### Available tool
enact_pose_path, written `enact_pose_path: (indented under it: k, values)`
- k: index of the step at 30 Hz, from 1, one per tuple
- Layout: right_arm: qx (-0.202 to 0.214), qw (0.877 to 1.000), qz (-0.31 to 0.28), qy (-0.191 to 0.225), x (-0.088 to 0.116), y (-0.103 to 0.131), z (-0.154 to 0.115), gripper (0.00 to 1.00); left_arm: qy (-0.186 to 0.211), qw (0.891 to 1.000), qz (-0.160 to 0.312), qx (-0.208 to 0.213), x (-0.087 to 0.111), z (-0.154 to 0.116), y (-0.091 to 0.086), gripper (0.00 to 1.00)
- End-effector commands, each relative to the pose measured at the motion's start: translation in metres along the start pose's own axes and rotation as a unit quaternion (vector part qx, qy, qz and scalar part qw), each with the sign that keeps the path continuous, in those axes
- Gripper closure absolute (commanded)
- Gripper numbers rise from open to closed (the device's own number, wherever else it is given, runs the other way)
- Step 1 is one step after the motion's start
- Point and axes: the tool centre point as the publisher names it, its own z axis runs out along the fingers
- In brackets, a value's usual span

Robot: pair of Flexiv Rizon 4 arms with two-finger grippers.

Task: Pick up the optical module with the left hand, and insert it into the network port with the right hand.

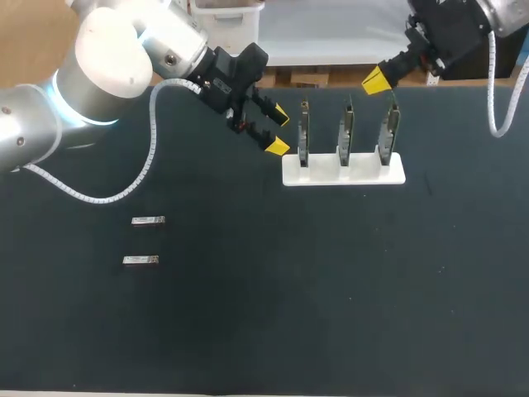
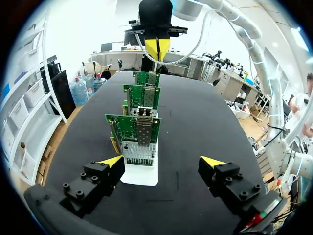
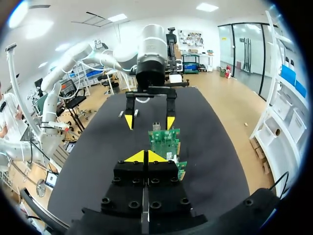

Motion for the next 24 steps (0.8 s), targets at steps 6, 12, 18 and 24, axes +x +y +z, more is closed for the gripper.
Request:
enact_pose_path:
  k: [6,12,18,24]
  values:
    - [-0.004,1.0,0.005,0.002,0.011,-0.005,0.004,1.0,0.001,1.0,-0.001,-0.002,0.0,0.0,-0.001,0.0]
    - [-0.008,1.0,0.01,-0.001,0.018,-0.005,0.004,1.0,0.001,1.0,-0.001,-0.002,0.0,0.0,-0.001,0.0]
    - [-0.015,1.0,0.008,0.002,0.02,-0.003,0.005,1.0,0.001,1.0,-0.001,-0.002,0.0,0.0,-0.001,0.0]
    - [-0.015,1.0,0.009,0.003,0.022,-0.003,0.007,1.0,0.001,1.0,-0.001,-0.002,0.0,0.0,-0.001,0.0]
